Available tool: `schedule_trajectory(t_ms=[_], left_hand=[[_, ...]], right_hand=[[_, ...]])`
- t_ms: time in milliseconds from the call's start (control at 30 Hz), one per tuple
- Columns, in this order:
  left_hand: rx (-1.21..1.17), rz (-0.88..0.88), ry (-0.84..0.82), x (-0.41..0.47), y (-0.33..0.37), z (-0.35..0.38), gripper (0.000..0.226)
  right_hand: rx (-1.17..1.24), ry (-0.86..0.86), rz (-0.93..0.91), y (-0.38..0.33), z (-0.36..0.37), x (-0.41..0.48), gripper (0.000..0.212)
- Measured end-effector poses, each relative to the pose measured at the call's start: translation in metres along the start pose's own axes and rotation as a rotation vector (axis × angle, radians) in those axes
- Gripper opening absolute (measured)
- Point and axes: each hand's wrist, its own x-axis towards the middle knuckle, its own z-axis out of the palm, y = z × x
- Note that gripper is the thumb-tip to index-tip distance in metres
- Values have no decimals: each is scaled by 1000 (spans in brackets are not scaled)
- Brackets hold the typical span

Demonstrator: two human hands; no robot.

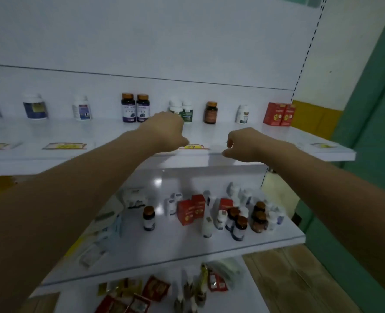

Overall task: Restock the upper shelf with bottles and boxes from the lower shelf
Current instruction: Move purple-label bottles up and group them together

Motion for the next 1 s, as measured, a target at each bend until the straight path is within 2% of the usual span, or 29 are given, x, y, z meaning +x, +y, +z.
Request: schedule_trajectory(t_ms=[133, 367, 400, 467, 600, 733, 1000], left_hand=[[-100, 70, -80, -53, 25, 26, 36], [-187, -8, -314, -101, 27, 116, 35], [-196, -19, -341, -103, 26, 129, 36], [-222, -62, -409, -103, 26, 156, 41], [-295, -142, -492, -88, 39, 211, 44], [-334, -174, -505, -55, 72, 258, 46], [-319, -203, -476, 50, 131, 349, 40]], right_hand=[[25, -107, 41, -8, 24, -52, 39], [97, -237, 132, 12, 88, -89, 44], [115, -253, 139, 18, 97, -89, 42], [130, -281, 157, 34, 120, -86, 17], [172, -353, 175, 74, 173, -74, 13], [233, -391, 180, 118, 221, -55, 46], [317, -440, 139, 187, 306, 13, 42]])
